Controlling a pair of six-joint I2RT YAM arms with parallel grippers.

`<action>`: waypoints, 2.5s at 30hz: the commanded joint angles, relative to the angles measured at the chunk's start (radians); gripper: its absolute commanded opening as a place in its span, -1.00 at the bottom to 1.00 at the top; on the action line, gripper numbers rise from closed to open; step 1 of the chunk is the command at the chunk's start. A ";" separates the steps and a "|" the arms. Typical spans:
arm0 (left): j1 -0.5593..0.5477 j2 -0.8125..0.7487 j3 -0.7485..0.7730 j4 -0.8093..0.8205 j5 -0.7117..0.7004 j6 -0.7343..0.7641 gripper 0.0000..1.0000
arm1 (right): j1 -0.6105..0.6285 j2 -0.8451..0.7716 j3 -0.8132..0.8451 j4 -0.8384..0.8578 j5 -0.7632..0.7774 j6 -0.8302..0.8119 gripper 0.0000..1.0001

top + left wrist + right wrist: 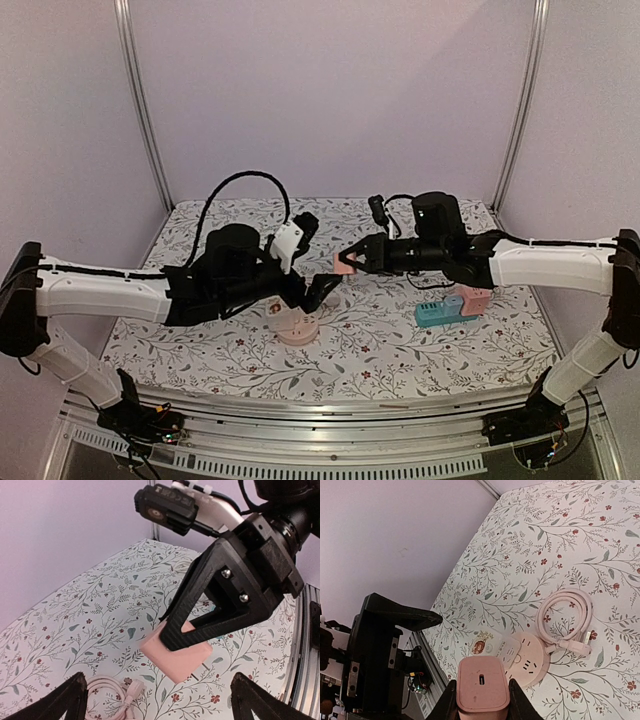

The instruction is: Insert the plug

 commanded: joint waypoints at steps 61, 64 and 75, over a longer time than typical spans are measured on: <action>-0.025 0.074 -0.165 0.348 0.151 0.165 -1.00 | 0.054 -0.183 0.012 -0.373 -0.060 -0.115 0.61; -0.038 0.083 -0.196 0.407 0.180 0.222 -1.00 | 0.056 -0.181 0.027 -0.416 -0.050 -0.113 0.60; -0.132 0.206 -0.347 0.758 0.153 0.457 -1.00 | 0.102 -0.204 0.052 -0.550 -0.010 -0.098 0.57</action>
